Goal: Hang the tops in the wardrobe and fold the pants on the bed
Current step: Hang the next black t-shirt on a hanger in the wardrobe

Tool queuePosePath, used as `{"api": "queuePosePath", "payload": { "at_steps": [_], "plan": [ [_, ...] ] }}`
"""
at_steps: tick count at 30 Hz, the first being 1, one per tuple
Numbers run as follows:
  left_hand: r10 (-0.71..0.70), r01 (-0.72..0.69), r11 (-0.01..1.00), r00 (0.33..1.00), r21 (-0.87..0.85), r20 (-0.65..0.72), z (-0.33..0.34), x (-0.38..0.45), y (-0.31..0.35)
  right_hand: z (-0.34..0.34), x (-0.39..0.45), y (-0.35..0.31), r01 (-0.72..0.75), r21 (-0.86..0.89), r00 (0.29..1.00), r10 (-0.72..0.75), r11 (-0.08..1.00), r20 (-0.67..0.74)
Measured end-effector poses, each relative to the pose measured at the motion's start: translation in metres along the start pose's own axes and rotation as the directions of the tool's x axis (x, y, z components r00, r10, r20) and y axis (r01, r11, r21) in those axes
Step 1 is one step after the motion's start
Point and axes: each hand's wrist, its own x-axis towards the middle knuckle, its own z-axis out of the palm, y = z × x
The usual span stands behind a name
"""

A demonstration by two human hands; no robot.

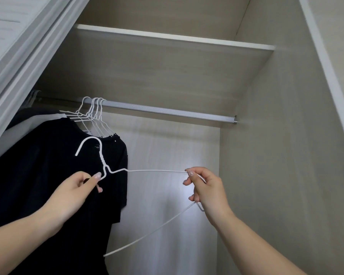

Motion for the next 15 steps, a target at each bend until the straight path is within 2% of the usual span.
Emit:
{"api": "queuePosePath", "payload": {
  "at_steps": [2, 4, 5, 6, 7, 8, 9, 10, 11, 13, 14, 15],
  "plan": [
    [0.012, -0.006, 0.998, 0.995, 0.061, -0.099, 0.006, 0.000, 0.007, 0.000, -0.006, 0.007, -0.008, -0.007, 1.000, 0.008, 1.000, 0.004],
    [-0.004, 0.013, 0.996, 0.993, 0.084, -0.114, 0.011, -0.001, 0.007, 0.000, -0.009, 0.011, -0.004, -0.041, 1.000, 0.004, 0.999, -0.003],
    [-0.017, 0.025, 0.997, 0.995, 0.079, -0.098, 0.012, -0.002, 0.004, 0.000, -0.012, 0.012, 0.041, -0.122, 0.999, -0.042, 0.992, -0.009],
    [-0.027, 0.033, 0.997, 0.997, 0.071, -0.076, 0.014, -0.003, 0.003, -0.002, -0.014, 0.013, 0.136, -0.294, 0.990, -0.143, 0.946, -0.003],
    [-0.034, 0.038, 0.997, 0.998, 0.067, -0.055, 0.016, -0.003, 0.002, -0.005, -0.017, 0.012, 0.267, -0.527, 0.954, -0.297, 0.806, 0.029],
    [-0.039, 0.042, 0.997, 0.998, 0.069, -0.040, 0.018, -0.003, 0.002, -0.006, -0.020, 0.010, 0.398, -0.711, 0.884, -0.450, 0.580, 0.127],
    [-0.041, 0.043, 0.997, 0.999, 0.071, -0.026, 0.020, -0.004, 0.002, -0.005, -0.023, 0.009, 0.524, -0.770, 0.783, -0.563, 0.365, 0.266],
    [-0.041, 0.042, 0.997, 0.999, 0.068, -0.014, 0.023, -0.004, 0.003, -0.001, -0.029, 0.008, 0.632, -0.742, 0.686, -0.607, 0.225, 0.400],
    [-0.040, 0.040, 0.997, 0.999, 0.059, -0.001, 0.027, -0.004, 0.005, 0.006, -0.038, 0.007, 0.722, -0.671, 0.607, -0.619, 0.169, 0.498],
    [-0.036, 0.035, 0.999, 0.999, 0.035, 0.018, 0.036, -0.006, 0.011, 0.025, -0.060, 0.007, 0.834, -0.511, 0.525, -0.583, 0.208, 0.620],
    [-0.030, 0.029, 0.999, 0.999, 0.030, 0.022, 0.041, -0.007, 0.015, 0.035, -0.071, 0.009, 0.850, -0.466, 0.521, -0.528, 0.246, 0.671],
    [-0.023, 0.023, 0.999, 1.000, 0.034, 0.020, 0.045, -0.007, 0.021, 0.046, -0.081, 0.014, 0.838, -0.462, 0.546, -0.457, 0.291, 0.702]
  ]
}}
